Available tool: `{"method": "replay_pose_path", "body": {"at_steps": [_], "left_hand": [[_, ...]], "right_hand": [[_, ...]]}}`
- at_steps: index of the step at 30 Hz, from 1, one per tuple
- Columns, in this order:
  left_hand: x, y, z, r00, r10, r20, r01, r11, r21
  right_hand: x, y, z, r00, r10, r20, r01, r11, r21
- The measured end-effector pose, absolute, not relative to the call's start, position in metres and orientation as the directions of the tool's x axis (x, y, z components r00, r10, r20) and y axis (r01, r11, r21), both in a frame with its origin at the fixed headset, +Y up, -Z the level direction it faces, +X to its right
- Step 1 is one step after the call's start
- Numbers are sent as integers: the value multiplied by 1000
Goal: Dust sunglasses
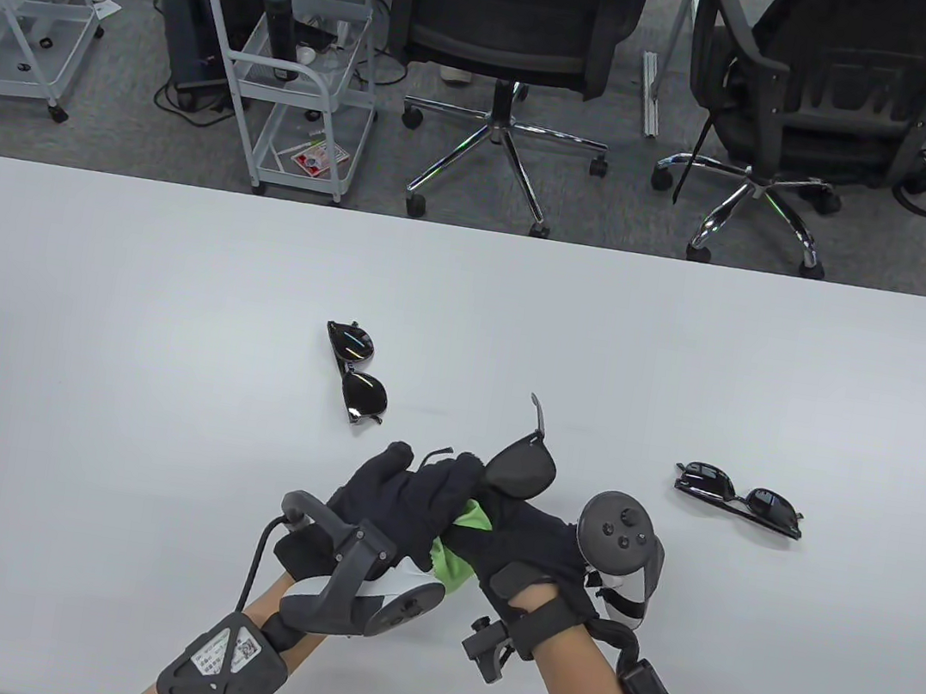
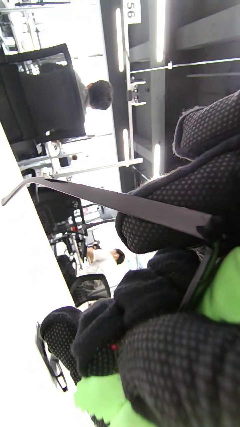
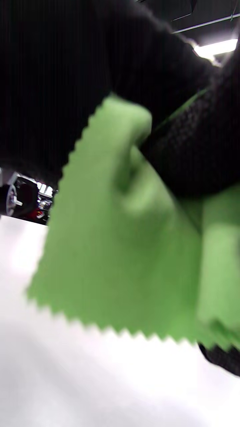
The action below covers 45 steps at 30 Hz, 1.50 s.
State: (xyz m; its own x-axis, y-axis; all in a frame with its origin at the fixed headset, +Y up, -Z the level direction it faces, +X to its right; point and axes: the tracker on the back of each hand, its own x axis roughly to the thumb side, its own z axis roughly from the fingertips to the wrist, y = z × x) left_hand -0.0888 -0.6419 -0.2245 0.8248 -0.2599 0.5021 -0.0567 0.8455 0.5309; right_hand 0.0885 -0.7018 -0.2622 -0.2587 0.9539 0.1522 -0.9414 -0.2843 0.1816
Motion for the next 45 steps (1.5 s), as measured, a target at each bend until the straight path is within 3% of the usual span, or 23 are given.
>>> {"method": "replay_pose_path", "body": {"at_steps": [9,16,21,25,28,30,31,33,36,38,45], "left_hand": [[-88,-639,-224,841,-236,487,-67,848,526],[-94,-642,-229,845,-250,473,-33,858,512],[-86,-641,-226,831,-268,487,-39,846,532],[-86,-640,-225,838,-246,487,-58,847,528],[-95,-637,-231,859,-203,470,-73,860,505],[-105,-639,-238,870,-96,483,-140,892,430],[-109,-641,-241,869,-41,493,-177,905,387],[-116,-643,-247,879,23,476,-206,919,337],[-123,-648,-255,901,-10,435,-154,928,340],[-128,-652,-261,909,23,415,-160,941,298],[-139,-666,-275,897,54,440,-123,984,131]], "right_hand": [[86,-703,-260,-240,957,165,-948,-268,173],[83,-706,-266,-182,969,167,-929,-225,295],[85,-701,-259,-303,938,170,-941,-322,98],[86,-697,-259,-308,928,211,-938,-333,96],[85,-695,-262,-229,946,228,-938,-277,209],[86,-697,-264,-119,975,190,-912,-183,368],[88,-696,-264,-93,979,180,-920,-154,361],[95,-692,-265,-143,971,192,-944,-192,270],[109,-677,-265,-299,902,311,-921,-358,154],[116,-667,-262,-334,870,363,-913,-395,105],[157,-633,-249,-418,753,508,-908,-338,-246]]}}
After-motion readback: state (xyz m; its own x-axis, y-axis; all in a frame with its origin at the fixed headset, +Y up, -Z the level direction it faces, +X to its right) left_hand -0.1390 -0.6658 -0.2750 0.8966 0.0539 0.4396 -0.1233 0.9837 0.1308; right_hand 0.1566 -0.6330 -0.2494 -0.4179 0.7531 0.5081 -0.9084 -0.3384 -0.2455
